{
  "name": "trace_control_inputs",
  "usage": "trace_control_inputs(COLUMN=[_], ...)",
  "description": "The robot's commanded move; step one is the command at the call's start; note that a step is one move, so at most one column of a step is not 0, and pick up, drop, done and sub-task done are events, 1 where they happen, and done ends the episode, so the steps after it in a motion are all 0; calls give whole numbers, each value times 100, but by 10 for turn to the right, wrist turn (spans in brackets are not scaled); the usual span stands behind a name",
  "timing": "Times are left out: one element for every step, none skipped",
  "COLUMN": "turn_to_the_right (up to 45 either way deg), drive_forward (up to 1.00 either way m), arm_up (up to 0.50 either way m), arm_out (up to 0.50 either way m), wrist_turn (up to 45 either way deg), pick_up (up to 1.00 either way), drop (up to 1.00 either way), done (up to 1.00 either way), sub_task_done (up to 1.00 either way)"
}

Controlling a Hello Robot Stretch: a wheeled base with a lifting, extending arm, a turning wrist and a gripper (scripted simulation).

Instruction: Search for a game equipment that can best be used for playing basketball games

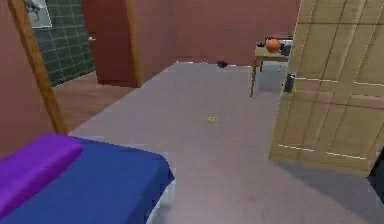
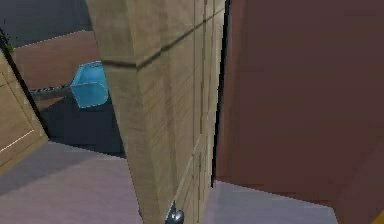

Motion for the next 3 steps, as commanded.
trace_control_inputs(turn_to_the_right=[120, 0, 0], drive_forward=[0, 100, 100], arm_up=[0, 0, 0], arm_out=[0, 0, 0], wrist_turn=[0, 0, 0], pick_up=[0, 0, 0], drop=[0, 0, 0], done=[0, 0, 0], sub_task_done=[0, 0, 0])
